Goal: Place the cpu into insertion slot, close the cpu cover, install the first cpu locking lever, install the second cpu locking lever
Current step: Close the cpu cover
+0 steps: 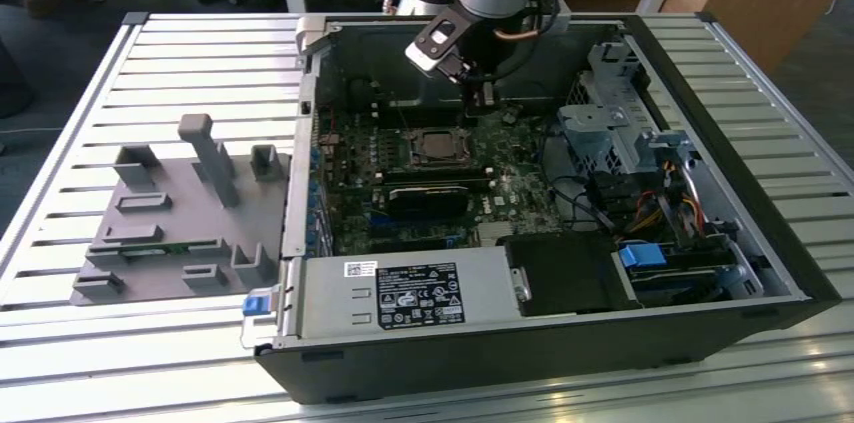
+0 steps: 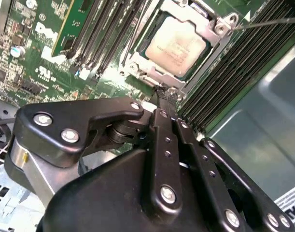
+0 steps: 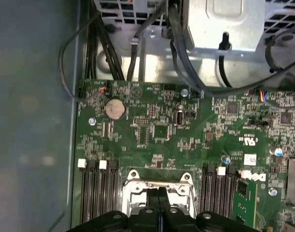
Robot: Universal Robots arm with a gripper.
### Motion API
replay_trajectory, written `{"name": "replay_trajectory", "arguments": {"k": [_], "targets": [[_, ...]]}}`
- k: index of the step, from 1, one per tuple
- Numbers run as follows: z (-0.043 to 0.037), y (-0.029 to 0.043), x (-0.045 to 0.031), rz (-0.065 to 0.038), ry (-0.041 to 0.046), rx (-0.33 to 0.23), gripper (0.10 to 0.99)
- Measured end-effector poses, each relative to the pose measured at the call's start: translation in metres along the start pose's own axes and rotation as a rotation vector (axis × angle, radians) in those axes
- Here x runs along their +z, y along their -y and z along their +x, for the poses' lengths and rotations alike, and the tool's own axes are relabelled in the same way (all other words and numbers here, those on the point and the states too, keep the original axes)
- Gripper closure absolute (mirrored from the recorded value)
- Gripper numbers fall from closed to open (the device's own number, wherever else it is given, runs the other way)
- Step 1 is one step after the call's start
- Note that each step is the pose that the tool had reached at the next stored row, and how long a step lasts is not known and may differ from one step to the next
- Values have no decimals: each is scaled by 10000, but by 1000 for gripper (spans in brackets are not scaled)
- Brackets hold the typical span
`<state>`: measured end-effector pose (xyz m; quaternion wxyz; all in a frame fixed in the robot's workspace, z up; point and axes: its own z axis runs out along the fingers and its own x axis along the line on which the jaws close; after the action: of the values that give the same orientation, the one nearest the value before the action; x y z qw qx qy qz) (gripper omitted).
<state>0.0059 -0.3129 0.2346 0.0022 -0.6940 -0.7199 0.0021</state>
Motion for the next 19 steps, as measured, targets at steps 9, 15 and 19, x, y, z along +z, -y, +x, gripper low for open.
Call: {"name": "replay_trajectory", "arguments": {"k": [9,15,19], "targets": [[8,108,31,1,2,0,969],[12,171,32,0,1,0,969],[14,225,33,0,0,1,969]]}}
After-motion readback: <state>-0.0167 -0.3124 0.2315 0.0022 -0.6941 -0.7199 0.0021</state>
